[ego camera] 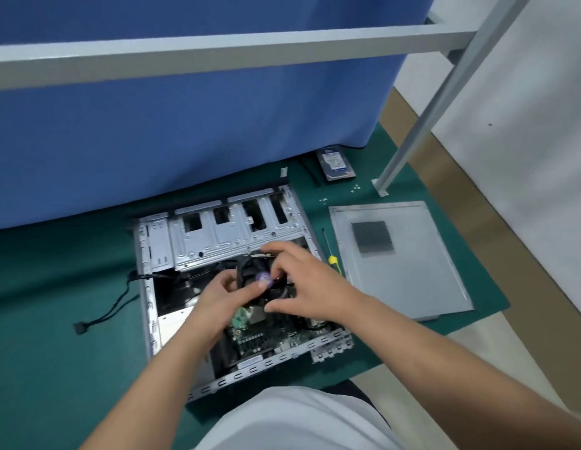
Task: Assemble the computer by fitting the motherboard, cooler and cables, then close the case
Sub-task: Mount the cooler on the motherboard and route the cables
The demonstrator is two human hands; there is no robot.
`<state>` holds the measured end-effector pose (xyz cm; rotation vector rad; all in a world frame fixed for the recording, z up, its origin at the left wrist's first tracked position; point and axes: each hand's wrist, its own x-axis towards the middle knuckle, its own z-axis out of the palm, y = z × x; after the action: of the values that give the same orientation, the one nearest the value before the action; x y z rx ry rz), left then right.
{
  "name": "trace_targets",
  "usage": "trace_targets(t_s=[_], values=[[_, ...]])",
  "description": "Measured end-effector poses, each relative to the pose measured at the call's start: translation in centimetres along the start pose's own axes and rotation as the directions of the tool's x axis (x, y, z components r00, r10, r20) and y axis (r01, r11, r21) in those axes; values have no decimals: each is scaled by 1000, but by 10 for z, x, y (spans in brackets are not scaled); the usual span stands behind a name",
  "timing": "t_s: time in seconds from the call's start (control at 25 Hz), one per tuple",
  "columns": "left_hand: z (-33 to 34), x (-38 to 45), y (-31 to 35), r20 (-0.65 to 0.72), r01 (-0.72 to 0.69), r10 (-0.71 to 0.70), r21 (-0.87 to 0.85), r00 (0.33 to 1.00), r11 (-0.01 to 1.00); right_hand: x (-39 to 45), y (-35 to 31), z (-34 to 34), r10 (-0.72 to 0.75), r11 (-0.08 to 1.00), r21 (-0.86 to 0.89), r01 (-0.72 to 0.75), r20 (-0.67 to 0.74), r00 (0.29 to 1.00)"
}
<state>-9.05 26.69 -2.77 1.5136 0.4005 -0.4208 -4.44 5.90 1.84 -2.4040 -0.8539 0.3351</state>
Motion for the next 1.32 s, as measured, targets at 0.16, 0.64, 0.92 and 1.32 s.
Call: trace_targets(t_s=[0.16,0.64,0.92,1.32], values=[[-2,-16,-7,-136,-161,193,219,972,962,-12,4,4,189,970,180,-166,-118,975],[-9,-19,-12,-107,-228,288,384,951,895,11,-6,10,375,845,448,-293,-105,921],[-16,-9,-7,-214,-106,129,114,968,988,2,2,13,494,756,583,-298,-210,844],[-17,14,15,-258,-43,-85,-452,962,891,-29,-10,51,402,843,276,-462,248,881]])
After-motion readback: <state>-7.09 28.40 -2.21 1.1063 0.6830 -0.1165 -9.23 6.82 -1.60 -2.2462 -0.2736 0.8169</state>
